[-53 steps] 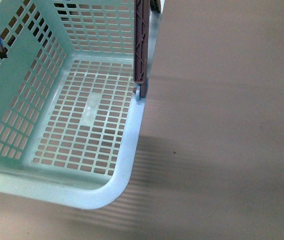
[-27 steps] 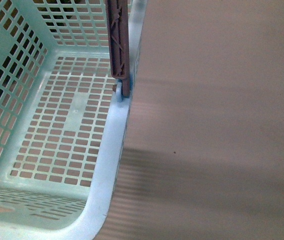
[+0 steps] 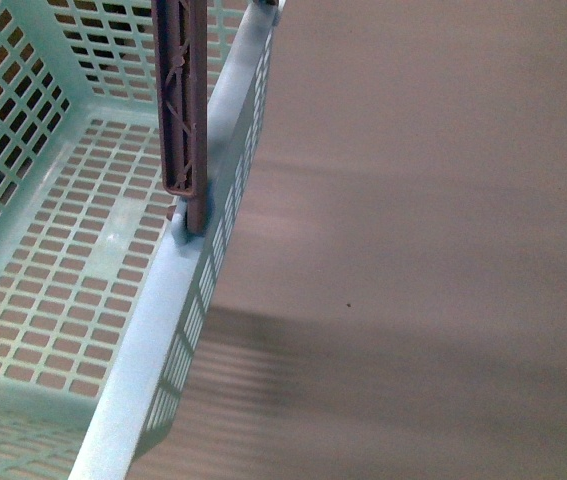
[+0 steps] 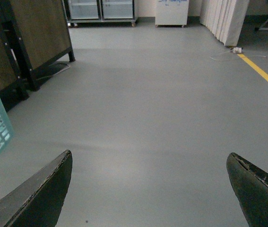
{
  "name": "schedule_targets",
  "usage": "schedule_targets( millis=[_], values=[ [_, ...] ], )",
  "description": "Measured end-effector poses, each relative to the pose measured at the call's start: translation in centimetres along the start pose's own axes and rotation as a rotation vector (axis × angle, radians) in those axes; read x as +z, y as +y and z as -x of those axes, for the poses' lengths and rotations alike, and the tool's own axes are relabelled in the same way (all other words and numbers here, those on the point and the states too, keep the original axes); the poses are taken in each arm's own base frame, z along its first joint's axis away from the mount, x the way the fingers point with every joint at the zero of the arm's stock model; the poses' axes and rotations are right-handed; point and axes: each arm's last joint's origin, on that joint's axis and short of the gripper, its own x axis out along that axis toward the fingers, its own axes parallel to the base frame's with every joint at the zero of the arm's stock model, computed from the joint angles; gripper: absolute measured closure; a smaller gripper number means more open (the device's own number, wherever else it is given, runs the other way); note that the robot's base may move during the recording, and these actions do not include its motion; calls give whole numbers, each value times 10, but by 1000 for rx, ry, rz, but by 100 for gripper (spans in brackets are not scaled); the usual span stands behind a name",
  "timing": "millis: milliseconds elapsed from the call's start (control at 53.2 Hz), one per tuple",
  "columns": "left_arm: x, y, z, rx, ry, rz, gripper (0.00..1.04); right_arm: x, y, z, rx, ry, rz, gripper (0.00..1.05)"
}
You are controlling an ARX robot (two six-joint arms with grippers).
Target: Pick lemon and mango into basket
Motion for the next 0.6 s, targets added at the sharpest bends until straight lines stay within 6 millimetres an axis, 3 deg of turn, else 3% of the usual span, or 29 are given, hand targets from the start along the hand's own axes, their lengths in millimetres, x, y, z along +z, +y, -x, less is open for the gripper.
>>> schedule_targets(
  millis=[602],
  values=[
    [0,-1,0,-2,4,-1,99,0,0,0,0,0,0,9]
  ],
)
